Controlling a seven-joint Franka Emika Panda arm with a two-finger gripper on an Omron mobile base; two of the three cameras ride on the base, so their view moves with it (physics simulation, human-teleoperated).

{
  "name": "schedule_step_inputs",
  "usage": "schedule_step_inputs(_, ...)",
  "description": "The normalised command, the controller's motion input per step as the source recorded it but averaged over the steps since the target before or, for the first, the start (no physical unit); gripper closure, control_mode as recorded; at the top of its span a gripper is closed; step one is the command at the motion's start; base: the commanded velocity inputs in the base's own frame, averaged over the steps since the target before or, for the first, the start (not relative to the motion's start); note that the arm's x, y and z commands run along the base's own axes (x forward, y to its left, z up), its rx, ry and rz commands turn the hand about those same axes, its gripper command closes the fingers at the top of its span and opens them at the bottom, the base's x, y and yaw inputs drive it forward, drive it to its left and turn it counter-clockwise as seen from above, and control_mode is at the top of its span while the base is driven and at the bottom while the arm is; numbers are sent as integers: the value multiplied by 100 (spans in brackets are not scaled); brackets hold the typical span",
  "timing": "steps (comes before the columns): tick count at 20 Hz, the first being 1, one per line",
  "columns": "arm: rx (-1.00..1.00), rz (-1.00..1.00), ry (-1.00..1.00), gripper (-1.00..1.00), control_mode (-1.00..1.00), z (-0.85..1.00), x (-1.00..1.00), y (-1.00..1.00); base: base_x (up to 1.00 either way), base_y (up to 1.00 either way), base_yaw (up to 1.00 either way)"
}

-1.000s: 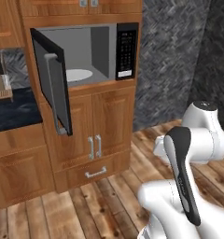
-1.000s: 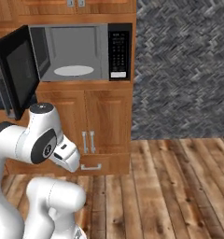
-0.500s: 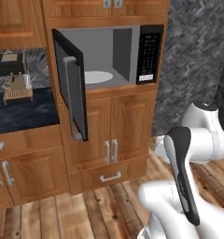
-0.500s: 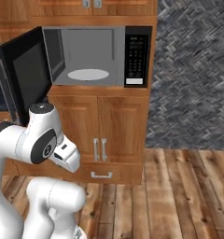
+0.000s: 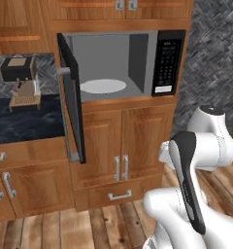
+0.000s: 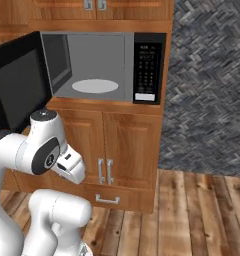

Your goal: Pick the mug from the counter and place it inside the microwave. Then close the microwave.

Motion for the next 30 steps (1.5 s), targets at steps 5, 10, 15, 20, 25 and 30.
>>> schedule_step_inputs(5, 0, 0, 0, 100, 100, 0, 0, 0, 21, -26, 13)
schedule_step_inputs(10, 0, 0, 0, 100, 100, 0, 0, 0, 54, 0, 13)
schedule_step_inputs(15, 0, 0, 0, 100, 100, 0, 0, 0, 62, -2, 22)
schedule_step_inputs(20, 0, 0, 0, 100, 100, 0, 0, 0, 37, 0, 15)
schedule_step_inputs(25, 0, 0, 0, 100, 100, 0, 0, 0, 8, 0, 4)
schedule_step_inputs(30, 0, 0, 0, 100, 100, 0, 0, 0, -16, 0, 0)
